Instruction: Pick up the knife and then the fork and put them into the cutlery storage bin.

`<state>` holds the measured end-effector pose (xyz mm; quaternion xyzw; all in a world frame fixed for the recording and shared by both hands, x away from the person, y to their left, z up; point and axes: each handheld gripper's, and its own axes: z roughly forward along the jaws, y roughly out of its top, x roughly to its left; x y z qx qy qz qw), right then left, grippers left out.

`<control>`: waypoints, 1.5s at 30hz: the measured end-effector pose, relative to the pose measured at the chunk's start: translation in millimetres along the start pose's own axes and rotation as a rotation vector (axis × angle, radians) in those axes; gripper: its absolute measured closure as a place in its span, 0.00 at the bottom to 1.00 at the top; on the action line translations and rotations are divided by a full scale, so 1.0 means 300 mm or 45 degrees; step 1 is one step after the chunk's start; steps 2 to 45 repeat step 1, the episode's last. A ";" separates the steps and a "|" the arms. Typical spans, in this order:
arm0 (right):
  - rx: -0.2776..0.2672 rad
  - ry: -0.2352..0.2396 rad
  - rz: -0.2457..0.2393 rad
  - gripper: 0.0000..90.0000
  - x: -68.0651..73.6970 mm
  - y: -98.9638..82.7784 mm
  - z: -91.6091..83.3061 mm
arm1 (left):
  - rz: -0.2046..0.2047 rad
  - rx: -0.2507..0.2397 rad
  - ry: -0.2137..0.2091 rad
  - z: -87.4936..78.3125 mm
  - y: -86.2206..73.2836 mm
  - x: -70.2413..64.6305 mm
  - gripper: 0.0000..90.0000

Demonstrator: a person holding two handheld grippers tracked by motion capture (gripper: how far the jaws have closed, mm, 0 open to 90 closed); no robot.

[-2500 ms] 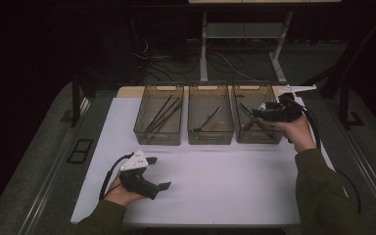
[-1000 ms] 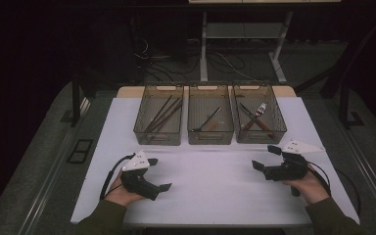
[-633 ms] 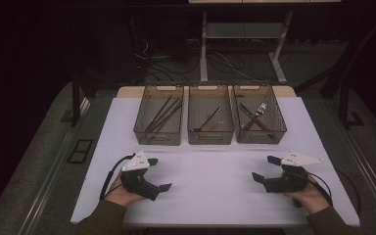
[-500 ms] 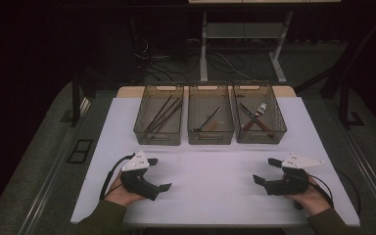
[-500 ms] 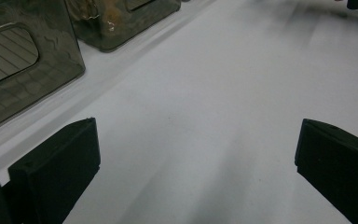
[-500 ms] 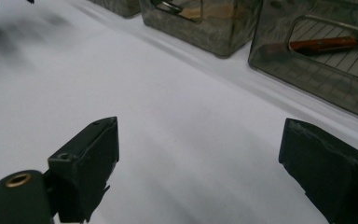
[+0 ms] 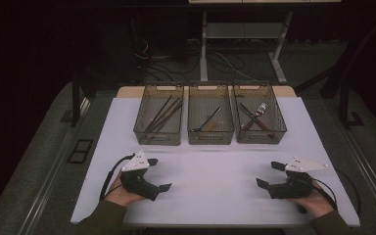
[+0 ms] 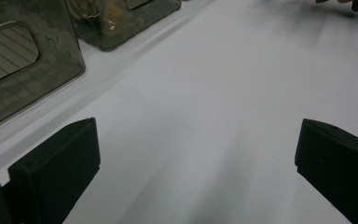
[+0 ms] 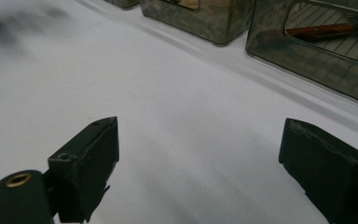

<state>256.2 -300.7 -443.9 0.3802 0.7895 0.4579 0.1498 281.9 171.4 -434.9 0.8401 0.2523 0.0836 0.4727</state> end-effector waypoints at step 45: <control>0.000 0.000 0.000 0.13 0.000 0.000 0.000 | 0.000 0.001 -0.001 0.000 0.000 0.000 0.00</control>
